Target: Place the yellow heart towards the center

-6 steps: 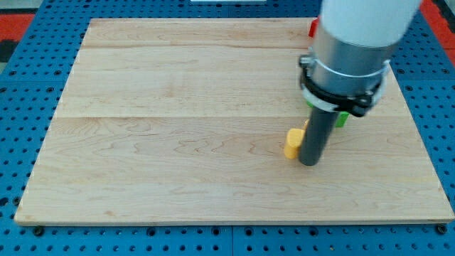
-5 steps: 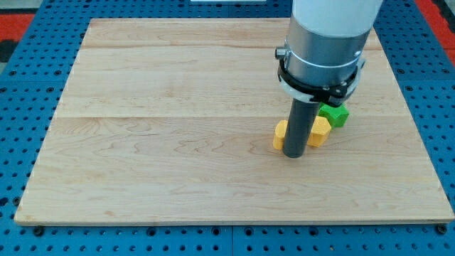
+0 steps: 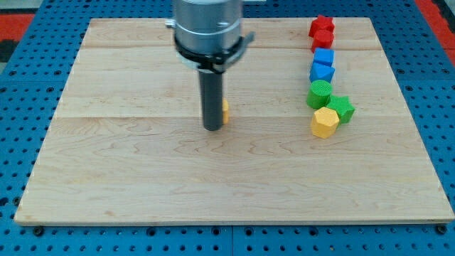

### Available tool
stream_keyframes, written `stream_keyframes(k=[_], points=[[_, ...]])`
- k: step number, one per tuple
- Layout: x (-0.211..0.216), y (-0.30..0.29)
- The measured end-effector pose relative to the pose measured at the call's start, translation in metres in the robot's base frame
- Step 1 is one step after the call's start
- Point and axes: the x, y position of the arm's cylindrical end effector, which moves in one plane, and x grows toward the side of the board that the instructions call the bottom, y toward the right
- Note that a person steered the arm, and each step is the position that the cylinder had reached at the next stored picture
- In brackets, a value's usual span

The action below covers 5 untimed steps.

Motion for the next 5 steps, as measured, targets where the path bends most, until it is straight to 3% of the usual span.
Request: stream_keyframes(k=[1,3,5], points=[[-0.014,0.01],[0.004,0.051],[-0.047,0.067]])
